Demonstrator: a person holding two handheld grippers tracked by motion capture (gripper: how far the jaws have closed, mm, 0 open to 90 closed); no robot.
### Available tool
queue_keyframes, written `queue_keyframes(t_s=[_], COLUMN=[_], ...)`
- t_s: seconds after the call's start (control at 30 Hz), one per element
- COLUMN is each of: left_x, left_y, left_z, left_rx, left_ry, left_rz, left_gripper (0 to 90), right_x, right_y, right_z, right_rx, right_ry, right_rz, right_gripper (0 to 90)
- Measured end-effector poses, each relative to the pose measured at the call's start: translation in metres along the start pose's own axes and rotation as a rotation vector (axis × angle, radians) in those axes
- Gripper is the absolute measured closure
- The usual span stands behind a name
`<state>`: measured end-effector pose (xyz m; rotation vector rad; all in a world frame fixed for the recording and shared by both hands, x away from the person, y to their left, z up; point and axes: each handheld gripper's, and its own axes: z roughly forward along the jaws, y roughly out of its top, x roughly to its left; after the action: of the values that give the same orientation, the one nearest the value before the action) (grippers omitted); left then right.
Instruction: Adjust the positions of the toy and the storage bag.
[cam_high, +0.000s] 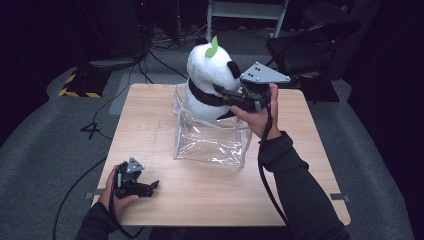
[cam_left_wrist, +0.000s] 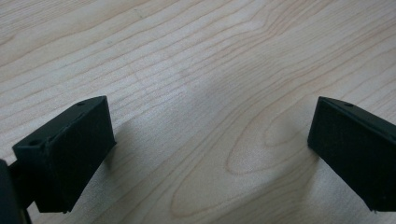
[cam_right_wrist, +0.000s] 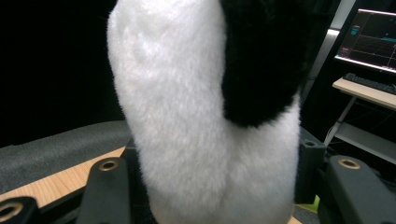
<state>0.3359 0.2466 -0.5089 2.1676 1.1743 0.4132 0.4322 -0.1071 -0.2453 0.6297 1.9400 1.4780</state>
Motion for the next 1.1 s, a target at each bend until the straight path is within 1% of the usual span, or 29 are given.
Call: queue_keyframes(t_s=[0.23,0.3,0.33,0.4,0.5,0.6,0.73,0.83,1.0,1.1], left_x=[0.0,0.0,0.0,0.0,0.0,0.0,0.0,0.0,0.0,0.0], left_y=[0.0,0.0,0.0,0.0,0.0,0.0,0.0,0.0,0.0,0.0], left_z=[0.0,0.0,0.0,0.0,0.0,0.0,0.0,0.0,0.0,0.0], left_rx=[-0.001,-0.001,-0.001,-0.001,-0.001,-0.001,-0.001,-0.001,-0.002,-0.001], left_ry=[0.0,-0.001,0.0,0.0,-0.001,0.0,-0.001,-0.001,0.0,-0.001], left_rz=[-0.002,-0.002,-0.002,-0.002,-0.002,-0.002,-0.002,-0.002,-0.002,-0.003], left_gripper=[0.6,0.6,0.6,0.6,0.6,0.6,0.6,0.6,0.6,0.6], right_x=[0.0,0.001,0.0,-0.002,-0.003,0.0,0.004,0.006,0.007,0.008], right_y=[-0.006,-0.009,-0.011,-0.012,-0.014,-0.02,-0.03,-0.037,-0.047,-0.049], right_z=[0.007,0.009,0.011,0.012,0.013,0.017,0.024,0.028,0.035,0.037], right_rx=[0.016,0.027,0.037,0.041,0.053,0.09,0.136,0.174,0.24,0.267], right_ry=[0.017,0.01,-0.003,-0.005,0.0,0.004,0.023,0.028,0.046,0.052], right_rz=[0.022,0.016,0.014,0.027,0.028,0.008,0.002,-0.008,-0.001,-0.001], right_gripper=[41.8,41.7,41.6,41.4,41.0,40.4,39.2,37.4,33.9,32.0])
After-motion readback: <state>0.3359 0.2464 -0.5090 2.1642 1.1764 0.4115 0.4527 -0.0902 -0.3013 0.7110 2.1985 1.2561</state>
